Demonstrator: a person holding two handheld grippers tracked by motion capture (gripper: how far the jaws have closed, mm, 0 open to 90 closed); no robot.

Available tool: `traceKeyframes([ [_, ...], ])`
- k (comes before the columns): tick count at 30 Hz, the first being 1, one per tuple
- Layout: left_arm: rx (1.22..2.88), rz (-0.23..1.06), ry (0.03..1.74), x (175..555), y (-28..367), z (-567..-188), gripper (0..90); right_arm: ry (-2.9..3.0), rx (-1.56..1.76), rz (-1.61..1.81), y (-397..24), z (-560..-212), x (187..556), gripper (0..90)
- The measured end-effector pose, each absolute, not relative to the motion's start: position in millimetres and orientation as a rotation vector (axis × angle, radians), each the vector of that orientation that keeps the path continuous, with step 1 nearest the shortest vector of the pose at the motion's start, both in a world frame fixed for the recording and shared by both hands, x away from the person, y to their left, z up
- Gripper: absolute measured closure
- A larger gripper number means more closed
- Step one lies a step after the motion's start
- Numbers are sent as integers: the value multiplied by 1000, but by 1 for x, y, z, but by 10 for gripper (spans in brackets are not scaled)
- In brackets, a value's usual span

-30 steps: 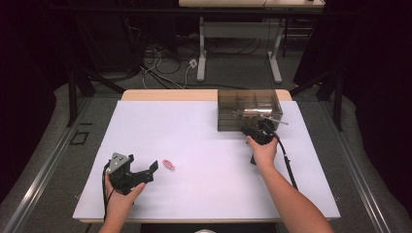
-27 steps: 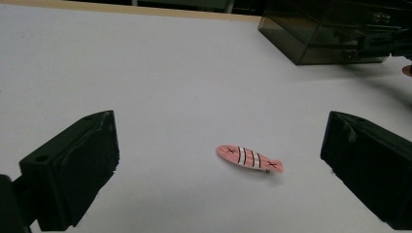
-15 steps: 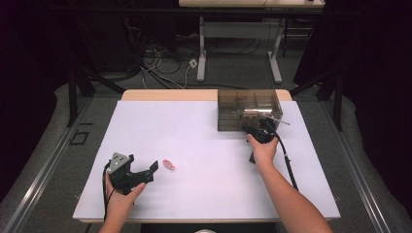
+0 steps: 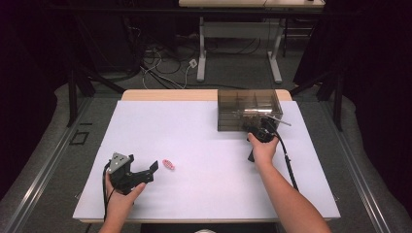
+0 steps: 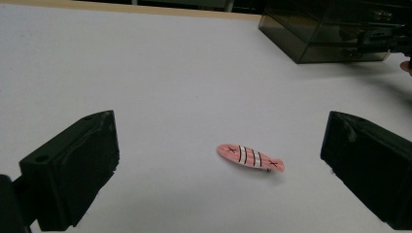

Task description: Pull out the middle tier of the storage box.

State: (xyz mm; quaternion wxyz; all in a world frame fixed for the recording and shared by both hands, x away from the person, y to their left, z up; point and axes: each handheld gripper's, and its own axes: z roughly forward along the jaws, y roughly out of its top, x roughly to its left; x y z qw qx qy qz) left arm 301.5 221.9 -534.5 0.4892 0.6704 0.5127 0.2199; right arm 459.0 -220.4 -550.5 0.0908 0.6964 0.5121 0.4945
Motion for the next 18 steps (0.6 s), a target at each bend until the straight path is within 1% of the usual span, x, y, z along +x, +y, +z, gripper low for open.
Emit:
traceKeyframes([
  [18, 1630, 539, 1244, 301, 222, -534, 5, 1486, 2157, 1490, -218, -551, 460, 817],
])
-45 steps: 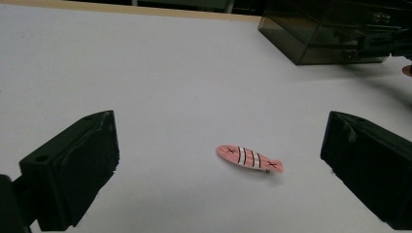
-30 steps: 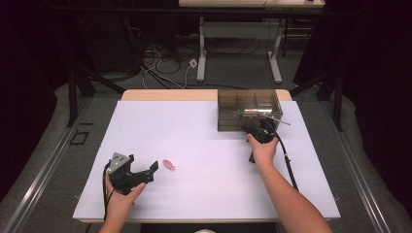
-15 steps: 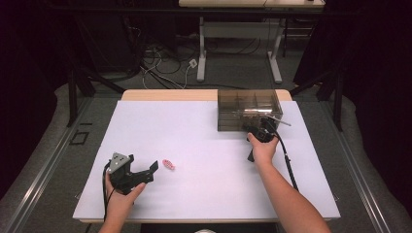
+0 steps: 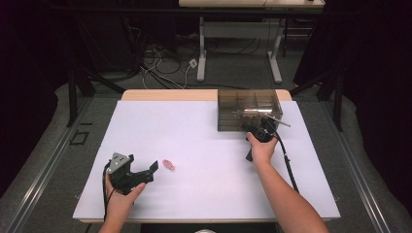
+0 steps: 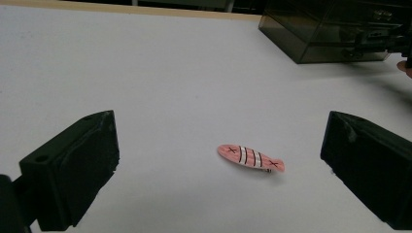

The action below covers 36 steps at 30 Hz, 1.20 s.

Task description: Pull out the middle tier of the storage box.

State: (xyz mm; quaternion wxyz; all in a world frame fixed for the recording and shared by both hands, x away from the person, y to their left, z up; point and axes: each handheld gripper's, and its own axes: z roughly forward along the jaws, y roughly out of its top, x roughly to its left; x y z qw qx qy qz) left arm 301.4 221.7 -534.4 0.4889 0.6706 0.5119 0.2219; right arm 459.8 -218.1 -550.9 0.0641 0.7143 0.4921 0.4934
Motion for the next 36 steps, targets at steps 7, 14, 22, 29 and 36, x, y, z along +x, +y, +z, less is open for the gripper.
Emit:
traceKeyframes([
  [7, 1627, 539, 1244, 301, 222, -534, 5, 1490, 2153, 1495, -218, -552, 460, 819],
  [14, 1628, 539, 1243, 301, 222, -534, 5, 1487, 2152, 1483, -218, -552, 460, 818],
  [22, 1626, 538, 1242, 301, 222, -534, 5, 1494, 2123, 1487, -217, -553, 459, 819],
  [29, 1626, 544, 1240, 301, 223, -534, 5, 1468, 2132, 1464, -214, -552, 458, 820],
  [36, 1626, 539, 1242, 301, 222, -534, 5, 1472, 2125, 1460, -213, -552, 456, 820],
])
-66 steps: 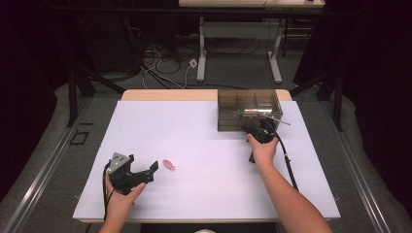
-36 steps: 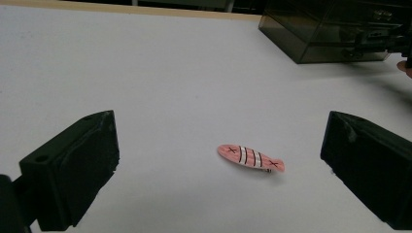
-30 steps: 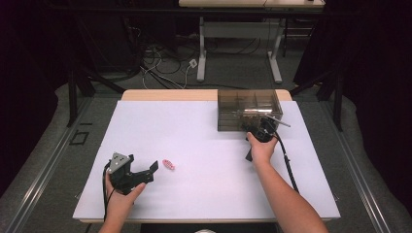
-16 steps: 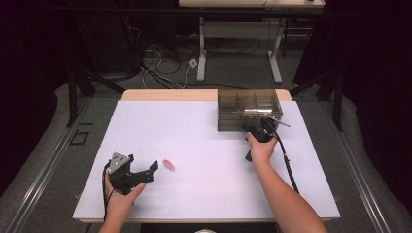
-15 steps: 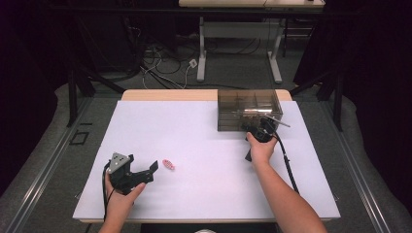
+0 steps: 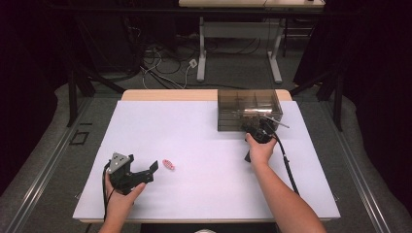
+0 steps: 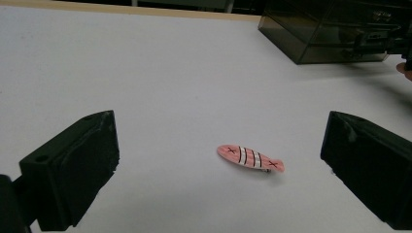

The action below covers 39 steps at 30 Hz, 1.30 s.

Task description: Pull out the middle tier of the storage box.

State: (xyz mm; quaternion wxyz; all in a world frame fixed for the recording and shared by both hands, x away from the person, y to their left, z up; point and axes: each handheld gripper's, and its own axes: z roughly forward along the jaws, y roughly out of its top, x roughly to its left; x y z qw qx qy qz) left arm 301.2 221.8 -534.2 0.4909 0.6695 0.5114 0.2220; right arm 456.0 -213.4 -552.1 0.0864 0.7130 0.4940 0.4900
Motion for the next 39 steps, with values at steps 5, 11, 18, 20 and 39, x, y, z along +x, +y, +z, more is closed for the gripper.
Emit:
traceKeyframes([
  [5, 1629, 539, 1242, 301, 222, -534, 5, 1472, 2121, 1453, -213, -552, 454, 821],
  [11, 1628, 539, 1243, 301, 222, -534, 5, 1483, 2119, 1446, -213, -551, 452, 821],
  [18, 1628, 539, 1244, 302, 221, -535, 5, 1486, 2118, 1465, -214, -552, 447, 821],
  [20, 1627, 539, 1244, 302, 221, -535, 5, 1494, 2118, 1466, -215, -552, 446, 821],
  [39, 1627, 540, 1246, 302, 221, -535, 5, 1517, 2104, 1464, -218, -552, 433, 821],
])
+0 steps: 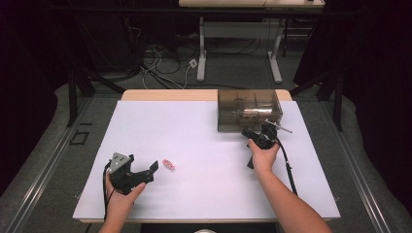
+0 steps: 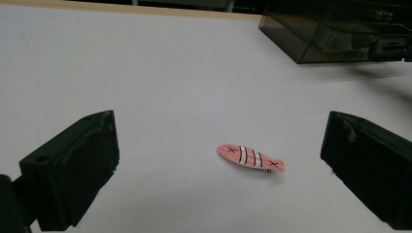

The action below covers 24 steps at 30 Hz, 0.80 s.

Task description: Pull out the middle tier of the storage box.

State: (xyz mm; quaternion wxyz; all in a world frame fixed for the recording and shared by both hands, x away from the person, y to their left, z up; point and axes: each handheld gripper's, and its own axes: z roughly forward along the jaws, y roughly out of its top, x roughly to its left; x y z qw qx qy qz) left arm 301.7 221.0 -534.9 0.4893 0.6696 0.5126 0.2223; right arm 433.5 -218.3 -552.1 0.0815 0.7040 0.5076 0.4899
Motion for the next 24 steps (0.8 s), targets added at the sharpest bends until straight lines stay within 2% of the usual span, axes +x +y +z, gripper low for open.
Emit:
traceKeyframes([
  [24, 1628, 541, 1247, 302, 221, -535, 5, 1558, 2058, 1455, -216, -552, 422, 821],
])
